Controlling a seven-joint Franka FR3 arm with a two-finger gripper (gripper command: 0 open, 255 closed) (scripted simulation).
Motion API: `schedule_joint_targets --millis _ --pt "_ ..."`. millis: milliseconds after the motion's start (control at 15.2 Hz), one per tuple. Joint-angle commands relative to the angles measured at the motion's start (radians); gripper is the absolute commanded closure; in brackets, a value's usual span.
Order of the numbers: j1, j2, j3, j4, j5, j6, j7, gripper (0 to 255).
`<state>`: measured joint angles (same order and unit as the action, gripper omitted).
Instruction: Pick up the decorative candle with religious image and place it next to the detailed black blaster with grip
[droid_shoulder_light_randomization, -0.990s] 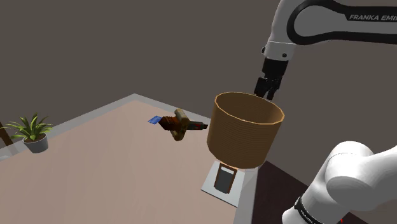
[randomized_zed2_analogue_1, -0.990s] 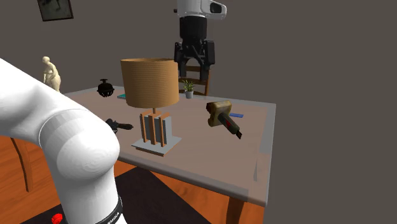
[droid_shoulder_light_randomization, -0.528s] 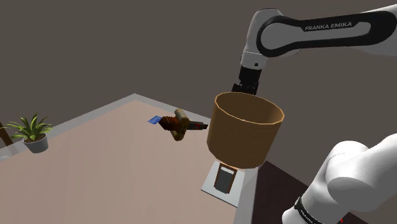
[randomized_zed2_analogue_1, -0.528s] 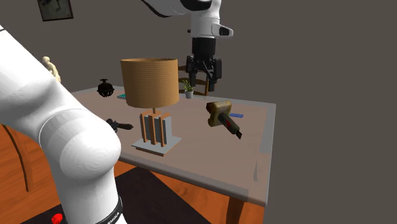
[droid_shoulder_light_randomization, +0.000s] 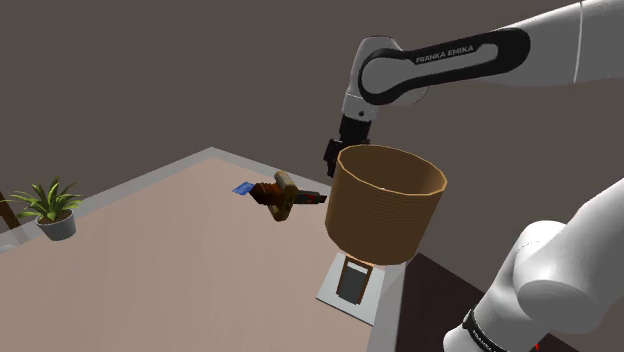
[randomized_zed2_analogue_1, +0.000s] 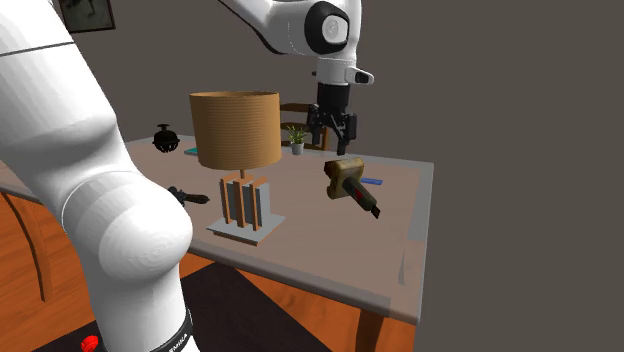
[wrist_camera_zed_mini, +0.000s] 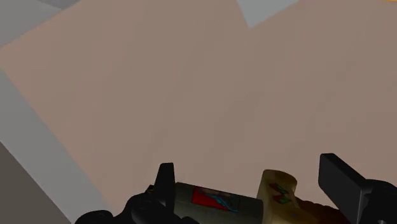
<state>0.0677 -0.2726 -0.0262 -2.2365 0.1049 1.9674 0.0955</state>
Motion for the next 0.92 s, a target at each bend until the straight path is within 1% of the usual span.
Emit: schedule_joint_targets --millis 0,330,660,858 --pt "0.011 0.071 0.008 0.034 0.023 0.046 0.009 0" --pt "0.027 0.247 0.018 0.151 0.073 0.124 0.015 0" --pt "0.038 0.415 0.031 0.292 0.116 0.171 0.020 0" --pt "0.041 0.433 0.035 0.274 0.121 0.207 0.018 0"
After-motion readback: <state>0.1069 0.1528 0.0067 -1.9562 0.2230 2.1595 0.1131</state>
